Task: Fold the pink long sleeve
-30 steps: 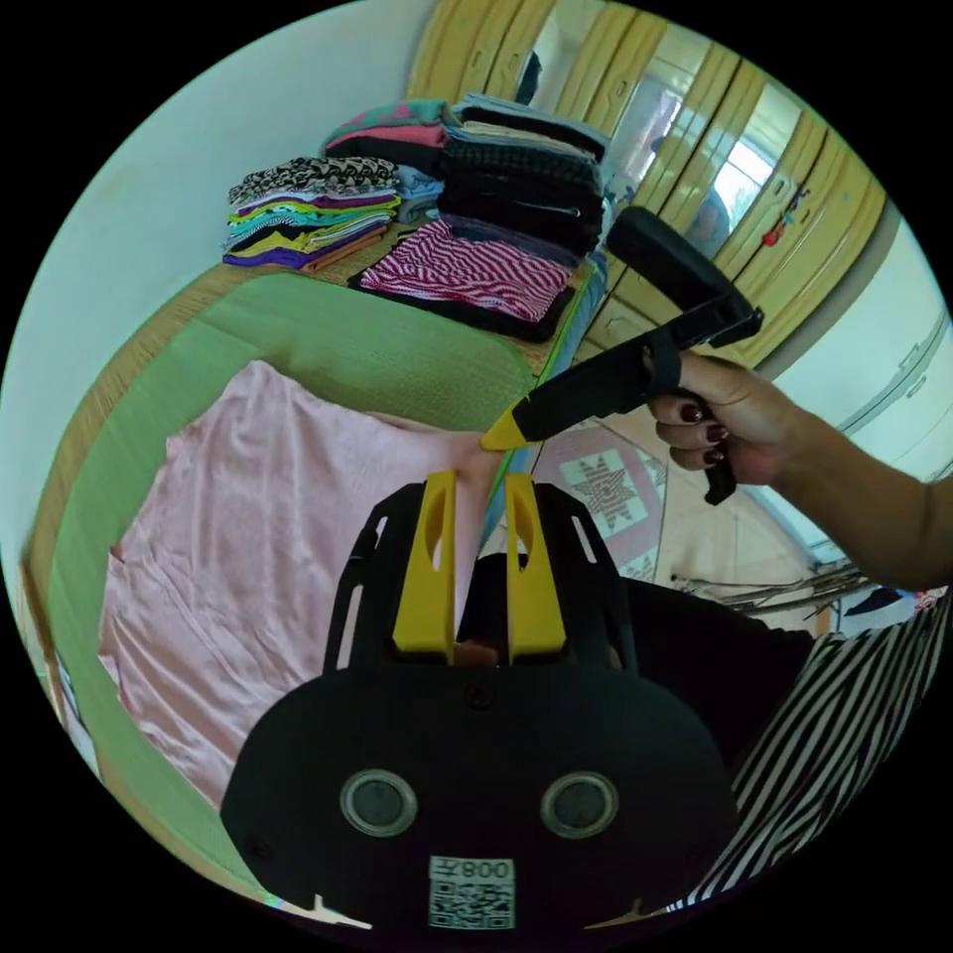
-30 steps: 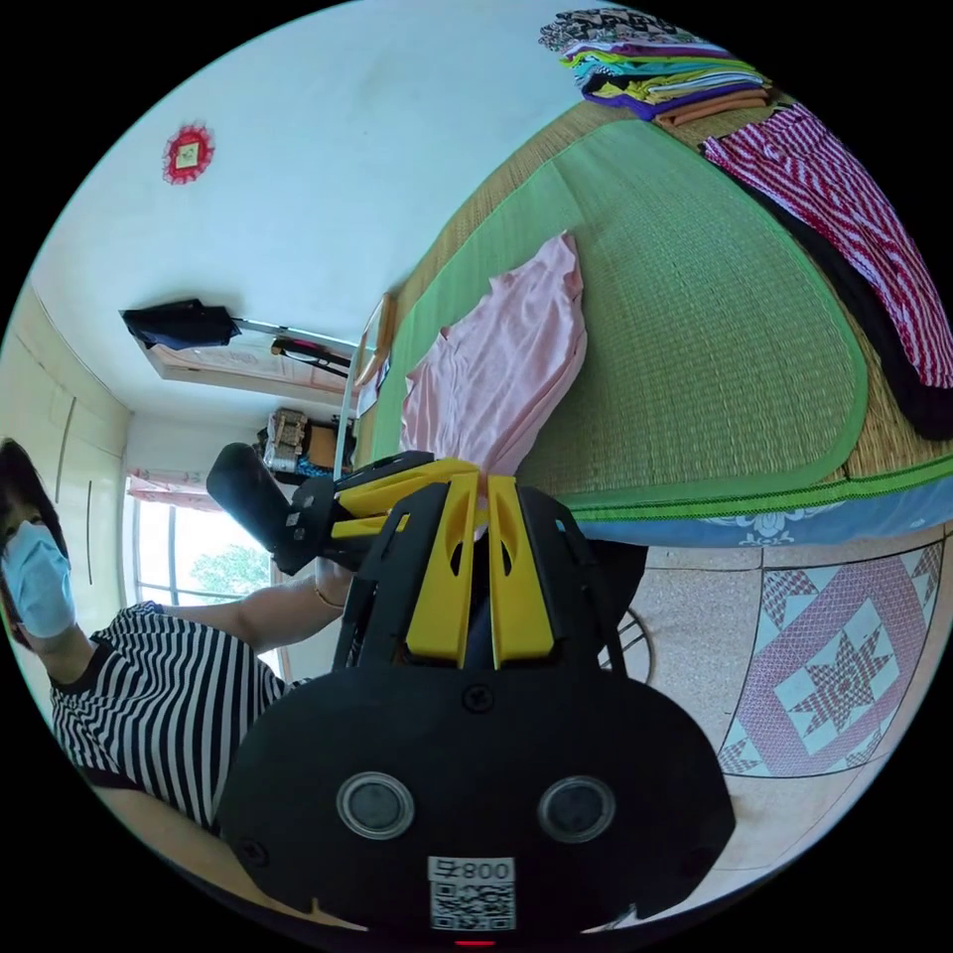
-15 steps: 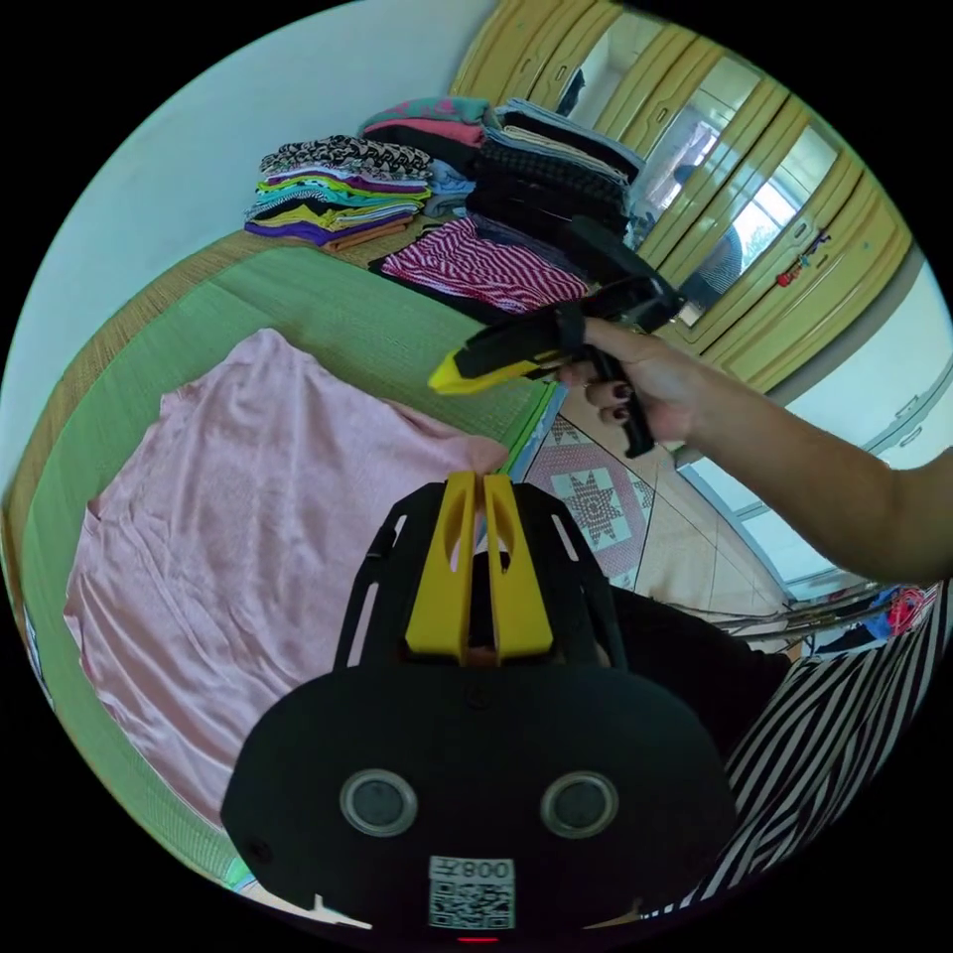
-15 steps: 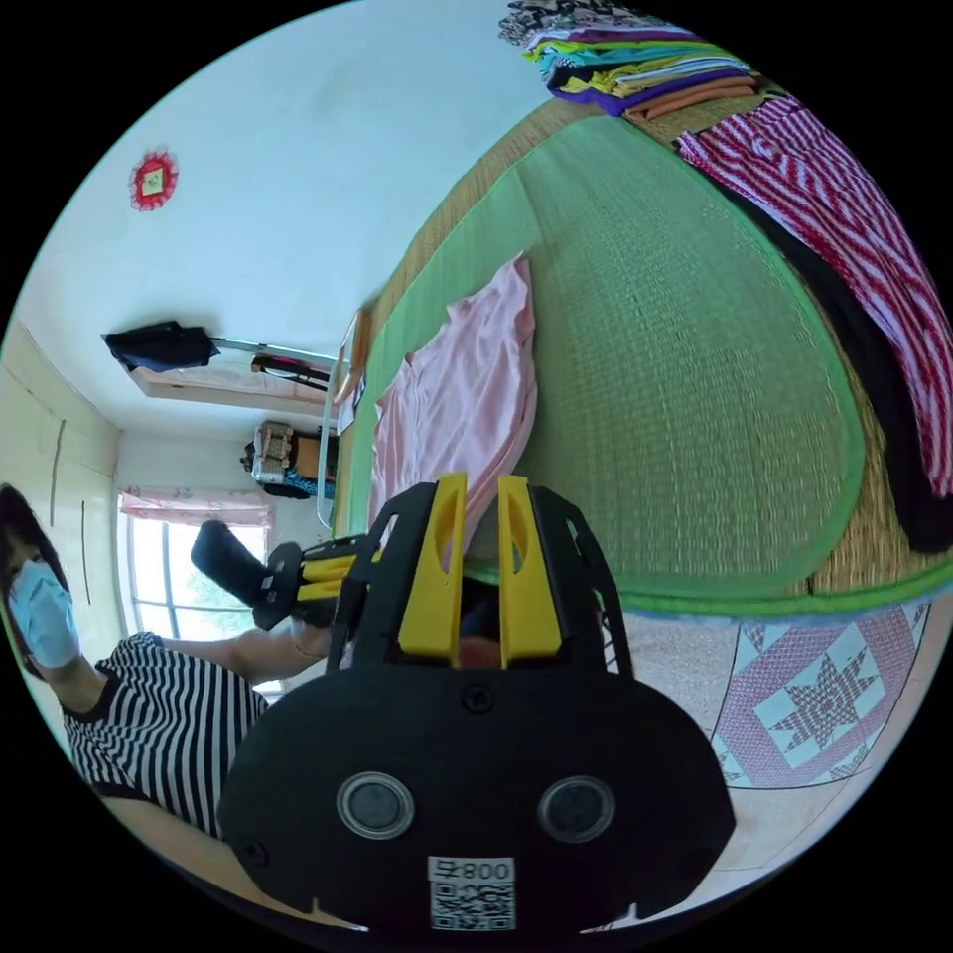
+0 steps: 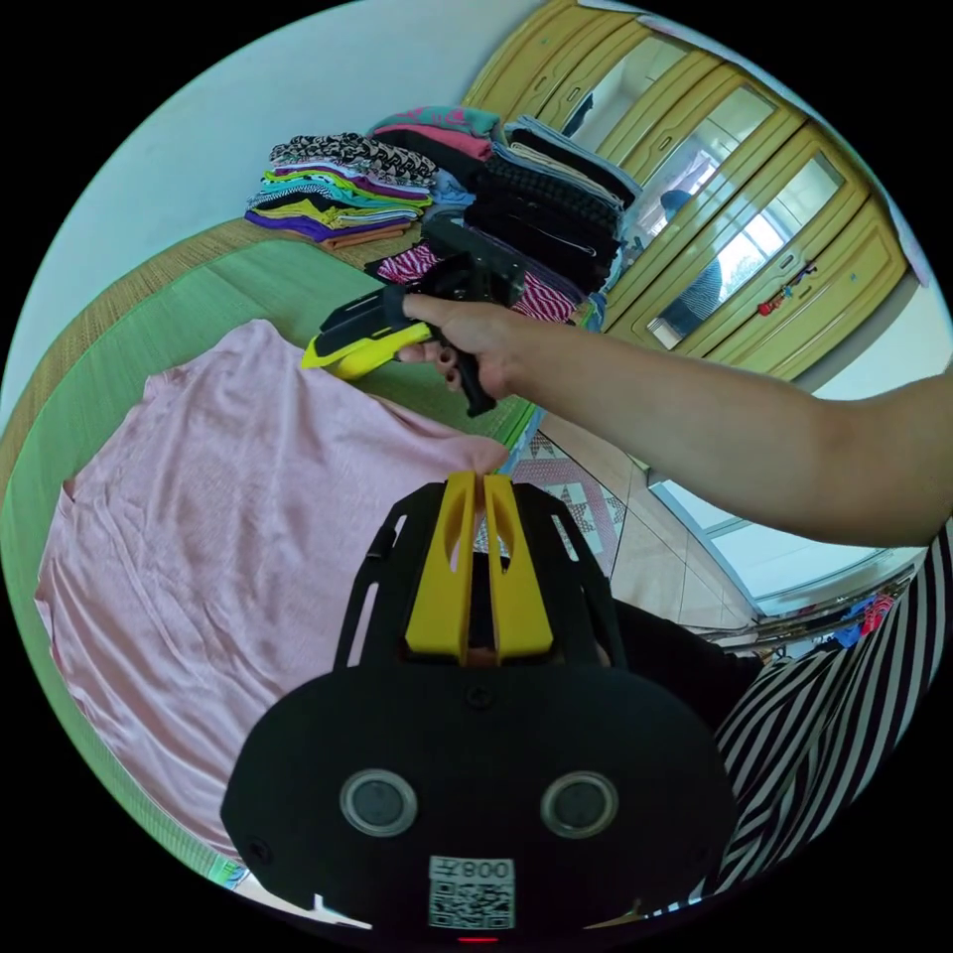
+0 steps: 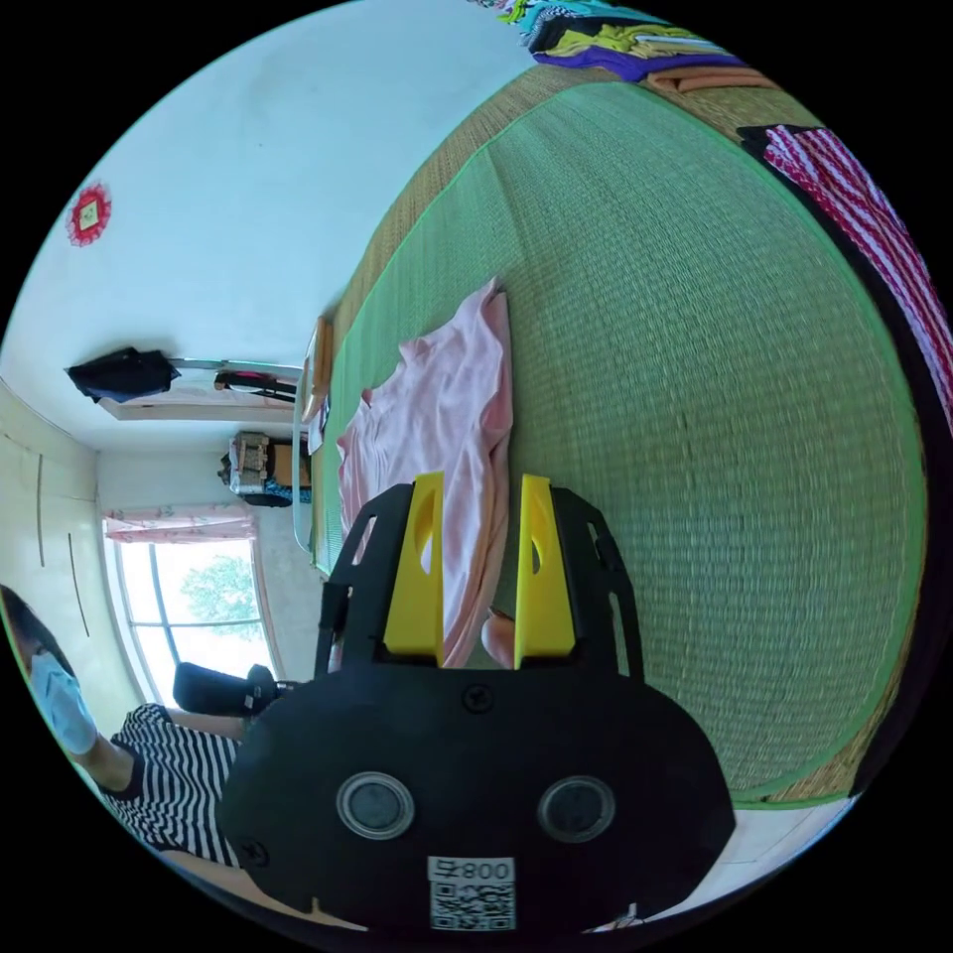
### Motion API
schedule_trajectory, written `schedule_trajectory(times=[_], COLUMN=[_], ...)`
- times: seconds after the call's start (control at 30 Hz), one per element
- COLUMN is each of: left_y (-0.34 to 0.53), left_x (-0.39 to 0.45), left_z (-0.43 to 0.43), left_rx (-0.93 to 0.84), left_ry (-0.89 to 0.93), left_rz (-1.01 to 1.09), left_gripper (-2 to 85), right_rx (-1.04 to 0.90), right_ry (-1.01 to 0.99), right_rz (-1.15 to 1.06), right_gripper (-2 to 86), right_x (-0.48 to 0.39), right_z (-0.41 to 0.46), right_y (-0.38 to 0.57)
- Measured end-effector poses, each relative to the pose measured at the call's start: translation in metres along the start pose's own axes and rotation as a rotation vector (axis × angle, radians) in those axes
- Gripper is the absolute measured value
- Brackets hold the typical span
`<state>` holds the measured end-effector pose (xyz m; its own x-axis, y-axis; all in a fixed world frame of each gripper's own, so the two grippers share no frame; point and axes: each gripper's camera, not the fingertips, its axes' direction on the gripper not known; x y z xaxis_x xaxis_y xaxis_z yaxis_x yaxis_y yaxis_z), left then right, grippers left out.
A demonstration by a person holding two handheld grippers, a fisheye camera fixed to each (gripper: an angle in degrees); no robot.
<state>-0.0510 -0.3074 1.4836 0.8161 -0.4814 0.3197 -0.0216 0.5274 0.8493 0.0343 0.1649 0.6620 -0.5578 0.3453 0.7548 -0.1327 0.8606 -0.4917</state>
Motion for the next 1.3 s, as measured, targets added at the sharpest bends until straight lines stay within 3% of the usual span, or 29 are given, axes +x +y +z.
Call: schedule_trajectory(times=[0.7,1.3], left_y=[0.005,0.050], left_x=[-0.022,-0.051], left_z=[-0.044,-0.198], left_rx=[0.055,0.193], left_ry=[0.089,0.174], left_rz=[-0.038,-0.108], left_gripper=[1.0,1.0], right_rx=[0.012,0.038], right_ry=[-0.078,-0.037], right_rz=[0.050,0.040], right_gripper=[4.2,2.1], right_x=[-0.050,-0.196], right_z=[0.048,0.054], right_y=[-0.132,-0.181])
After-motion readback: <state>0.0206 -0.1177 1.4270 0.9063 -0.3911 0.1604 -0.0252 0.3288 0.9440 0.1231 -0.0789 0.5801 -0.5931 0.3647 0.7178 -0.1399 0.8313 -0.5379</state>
